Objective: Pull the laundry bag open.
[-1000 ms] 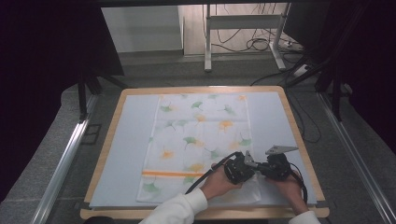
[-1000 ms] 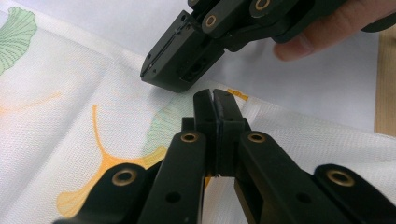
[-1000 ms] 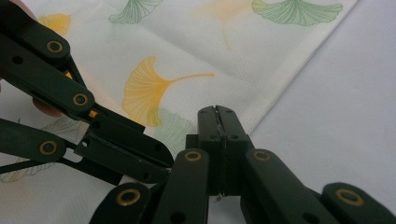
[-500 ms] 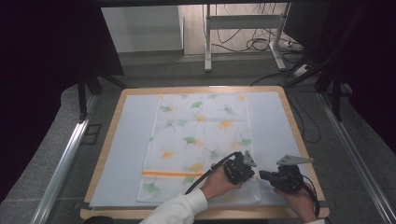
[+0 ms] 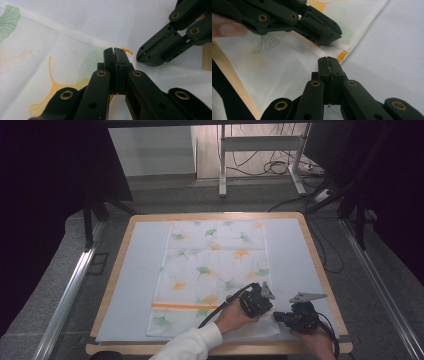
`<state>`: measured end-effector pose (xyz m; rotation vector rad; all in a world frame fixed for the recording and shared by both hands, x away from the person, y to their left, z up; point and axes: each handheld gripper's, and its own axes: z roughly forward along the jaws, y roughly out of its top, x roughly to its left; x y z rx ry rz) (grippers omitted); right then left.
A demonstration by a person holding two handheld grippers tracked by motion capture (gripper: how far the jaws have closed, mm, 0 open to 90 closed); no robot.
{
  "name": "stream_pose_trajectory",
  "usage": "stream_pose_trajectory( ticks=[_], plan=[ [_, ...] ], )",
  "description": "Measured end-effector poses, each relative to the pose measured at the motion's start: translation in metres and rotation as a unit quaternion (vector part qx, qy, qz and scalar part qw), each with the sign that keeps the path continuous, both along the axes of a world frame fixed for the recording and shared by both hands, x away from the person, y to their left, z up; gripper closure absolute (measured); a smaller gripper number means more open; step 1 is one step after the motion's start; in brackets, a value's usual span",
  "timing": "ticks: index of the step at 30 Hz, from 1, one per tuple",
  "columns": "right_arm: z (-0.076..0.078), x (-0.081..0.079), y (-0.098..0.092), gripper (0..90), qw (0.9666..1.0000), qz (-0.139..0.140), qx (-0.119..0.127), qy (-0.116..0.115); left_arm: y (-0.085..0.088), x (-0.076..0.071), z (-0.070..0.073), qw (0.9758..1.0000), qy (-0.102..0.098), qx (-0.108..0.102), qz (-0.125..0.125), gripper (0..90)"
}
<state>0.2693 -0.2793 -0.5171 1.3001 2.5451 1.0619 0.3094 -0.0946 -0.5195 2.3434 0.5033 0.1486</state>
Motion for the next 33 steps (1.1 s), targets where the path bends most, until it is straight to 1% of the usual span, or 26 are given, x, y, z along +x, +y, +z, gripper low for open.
stream_pose_trajectory(
  ticks=[4, 6, 16, 20, 22, 23, 26, 28, 30, 31, 33],
  plan=[
    [0.0, 0.001, -0.001, 90.0, 0.9999, -0.01, -0.002, 0.006, 0.001, -0.001, 0.001, 0.9999, -0.007, 0.008, 0.0, 89.8],
    [0.0, 0.001, -0.002, 90.0, 0.9999, -0.012, 0.001, 0.01, 0.001, -0.001, 0.0, 1.0, -0.006, 0.005, 0.004, 89.8],
    [0.0, 0.003, -0.003, 90.0, 0.9998, -0.01, 0.001, 0.015, 0.003, -0.002, 0.001, 0.9999, -0.006, 0.01, 0.005, 89.9],
    [0.001, 0.002, -0.002, 90.0, 0.9999, -0.007, -0.002, 0.011, 0.003, -0.002, 0.001, 0.9999, -0.008, 0.01, 0.004, 89.9],
    [0.002, 0.002, 0.0, 90.0, 1.0, -0.002, -0.008, 0.004, 0.004, -0.002, 0.001, 0.9999, -0.007, 0.01, 0.001, 89.9],
    [0.003, 0.001, 0.001, 90.0, 0.9999, 0.002, -0.01, -0.004, 0.004, -0.001, 0.001, 0.9999, -0.006, 0.008, 0.002, 89.9],
    [0.006, 0.002, 0.004, 90.0, 0.9999, 0.005, 0.004, -0.012, 0.004, -0.001, 0.0, 1.0, -0.004, 0.006, 0.002, 89.9],
    [0.004, 0.003, 0.008, 90.0, 0.9999, 0.012, 0.0, -0.006, 0.004, 0.0, 0.0, 1.0, -0.004, 0.006, 0.001, 89.9],
    [0.001, 0.004, 0.012, 90.0, 0.9998, 0.018, -0.011, 0.002, 0.004, -0.001, 0.0, 1.0, -0.005, 0.006, 0.001, 89.9],
    [0.0, 0.004, 0.013, 90.0, 0.9998, 0.016, -0.01, 0.003, 0.004, -0.001, 0.0, 1.0, -0.004, 0.002, 0.004, 89.9],
    [0.0, 0.005, 0.012, 90.0, 0.9999, 0.009, -0.008, 0.012, 0.004, -0.002, 0.0, 1.0, -0.005, 0.003, 0.005, 90.0]
  ],
)
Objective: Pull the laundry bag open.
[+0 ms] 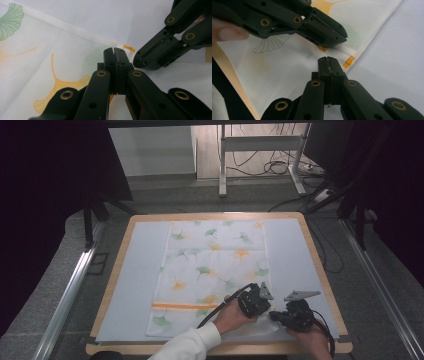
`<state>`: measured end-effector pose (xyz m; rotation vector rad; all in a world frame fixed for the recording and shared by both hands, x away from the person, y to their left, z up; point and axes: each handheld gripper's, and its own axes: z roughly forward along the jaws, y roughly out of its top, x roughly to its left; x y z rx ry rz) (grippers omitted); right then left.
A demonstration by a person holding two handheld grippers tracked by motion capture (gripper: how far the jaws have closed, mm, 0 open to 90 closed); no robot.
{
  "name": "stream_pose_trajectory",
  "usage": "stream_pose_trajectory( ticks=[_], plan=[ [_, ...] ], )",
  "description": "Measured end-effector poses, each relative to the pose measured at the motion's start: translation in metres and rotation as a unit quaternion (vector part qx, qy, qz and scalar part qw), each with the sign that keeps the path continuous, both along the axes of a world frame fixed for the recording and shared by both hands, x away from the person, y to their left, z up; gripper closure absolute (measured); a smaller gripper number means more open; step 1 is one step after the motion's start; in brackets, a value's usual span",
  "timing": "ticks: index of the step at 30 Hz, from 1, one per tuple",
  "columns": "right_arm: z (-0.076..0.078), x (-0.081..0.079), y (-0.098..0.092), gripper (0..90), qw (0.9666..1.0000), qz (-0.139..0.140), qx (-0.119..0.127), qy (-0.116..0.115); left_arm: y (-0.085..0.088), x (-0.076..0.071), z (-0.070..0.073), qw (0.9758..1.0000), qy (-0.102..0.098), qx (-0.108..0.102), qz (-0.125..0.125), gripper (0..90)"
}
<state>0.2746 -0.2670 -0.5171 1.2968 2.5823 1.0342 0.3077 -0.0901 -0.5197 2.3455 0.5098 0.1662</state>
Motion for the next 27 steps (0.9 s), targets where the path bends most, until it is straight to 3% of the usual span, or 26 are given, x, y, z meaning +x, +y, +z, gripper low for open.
stream_pose_trajectory(
  ticks=[6, 27],
  plan=[
    [0.0, 0.001, -0.001, 90.0, 0.9999, -0.007, 0.004, 0.009, 0.004, -0.002, 0.0, 0.9999, -0.011, 0.006, 0.001, 89.9],
    [-0.001, 0.0, -0.002, 90.0, 0.9999, -0.004, 0.008, 0.007, 0.026, -0.003, 0.0, 0.9998, -0.011, 0.013, 0.011, 89.9]
  ],
)
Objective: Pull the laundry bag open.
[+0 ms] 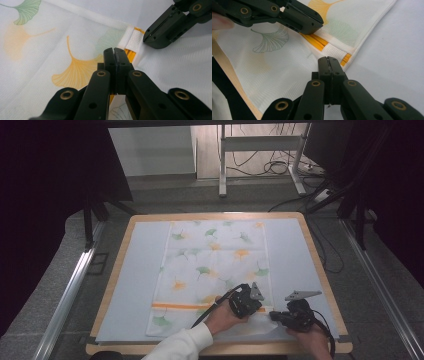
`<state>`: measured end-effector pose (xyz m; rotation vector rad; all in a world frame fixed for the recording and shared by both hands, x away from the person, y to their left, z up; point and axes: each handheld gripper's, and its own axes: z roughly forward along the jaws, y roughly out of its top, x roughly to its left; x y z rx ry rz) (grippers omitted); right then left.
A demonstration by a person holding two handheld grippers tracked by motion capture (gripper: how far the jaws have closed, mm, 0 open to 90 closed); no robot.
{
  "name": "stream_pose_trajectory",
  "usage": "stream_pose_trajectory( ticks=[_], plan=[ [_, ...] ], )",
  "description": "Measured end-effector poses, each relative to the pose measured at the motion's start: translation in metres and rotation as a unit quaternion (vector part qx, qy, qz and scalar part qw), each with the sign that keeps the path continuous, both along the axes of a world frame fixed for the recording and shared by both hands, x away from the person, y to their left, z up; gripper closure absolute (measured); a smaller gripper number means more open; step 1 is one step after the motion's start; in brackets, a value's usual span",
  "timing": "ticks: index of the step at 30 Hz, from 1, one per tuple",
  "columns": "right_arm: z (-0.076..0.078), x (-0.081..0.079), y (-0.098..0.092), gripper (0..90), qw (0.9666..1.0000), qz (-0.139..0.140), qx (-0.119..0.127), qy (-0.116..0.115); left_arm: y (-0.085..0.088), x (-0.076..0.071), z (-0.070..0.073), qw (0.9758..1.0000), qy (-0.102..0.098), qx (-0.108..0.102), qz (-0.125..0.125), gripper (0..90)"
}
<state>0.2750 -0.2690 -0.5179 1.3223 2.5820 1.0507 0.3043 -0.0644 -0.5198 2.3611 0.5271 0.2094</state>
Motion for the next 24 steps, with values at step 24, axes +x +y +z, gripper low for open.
stream_pose_trajectory(
  ticks=[24],
  plan=[
    [0.0, 0.0, 0.0, 90.0, 1.0, 0.005, -0.004, -0.002, 0.027, -0.005, -0.002, 0.9999, 0.0, -0.006, 0.014, 89.9]
  ],
)
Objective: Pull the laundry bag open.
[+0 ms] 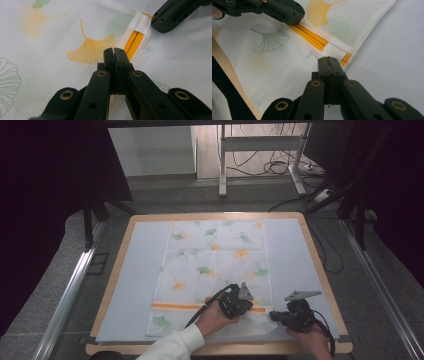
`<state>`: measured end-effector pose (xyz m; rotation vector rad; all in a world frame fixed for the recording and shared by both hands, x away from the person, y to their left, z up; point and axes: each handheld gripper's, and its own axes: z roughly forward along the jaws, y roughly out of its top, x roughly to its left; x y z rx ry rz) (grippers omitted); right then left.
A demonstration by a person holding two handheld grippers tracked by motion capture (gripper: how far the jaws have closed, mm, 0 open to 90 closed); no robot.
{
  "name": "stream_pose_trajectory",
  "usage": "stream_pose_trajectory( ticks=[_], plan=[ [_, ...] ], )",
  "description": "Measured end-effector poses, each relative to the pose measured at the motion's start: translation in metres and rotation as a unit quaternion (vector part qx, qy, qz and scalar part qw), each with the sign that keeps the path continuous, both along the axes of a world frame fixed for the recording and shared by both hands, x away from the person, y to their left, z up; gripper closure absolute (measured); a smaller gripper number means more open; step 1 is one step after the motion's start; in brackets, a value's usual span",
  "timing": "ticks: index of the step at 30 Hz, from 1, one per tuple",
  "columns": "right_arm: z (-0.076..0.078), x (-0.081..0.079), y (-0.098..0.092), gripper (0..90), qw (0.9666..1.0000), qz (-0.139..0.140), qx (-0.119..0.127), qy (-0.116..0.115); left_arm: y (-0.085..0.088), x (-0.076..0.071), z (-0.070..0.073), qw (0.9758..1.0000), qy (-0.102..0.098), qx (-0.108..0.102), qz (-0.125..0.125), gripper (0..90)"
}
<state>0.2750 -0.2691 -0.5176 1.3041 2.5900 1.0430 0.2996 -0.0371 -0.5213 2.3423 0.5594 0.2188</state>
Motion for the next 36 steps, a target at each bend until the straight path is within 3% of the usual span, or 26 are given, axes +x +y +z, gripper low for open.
stream_pose_trajectory(
  ticks=[11, 18, 36],
  plan=[
    [0.0, 0.0, 0.001, 90.0, 1.0, 0.0, -0.001, 0.0, 0.015, -0.002, -0.001, 1.0, -0.002, 0.002, 0.007, 89.9],
    [0.0, 0.0, 0.001, 90.0, 1.0, 0.0, 0.0, -0.001, 0.026, 0.0, -0.002, 0.9998, 0.008, -0.007, 0.016, 89.9],
    [0.0, 0.0, 0.0, 90.0, 1.0, 0.001, 0.0, 0.001, 0.037, 0.0, -0.001, 0.9996, 0.009, 0.0, 0.025, 89.9]
  ],
)
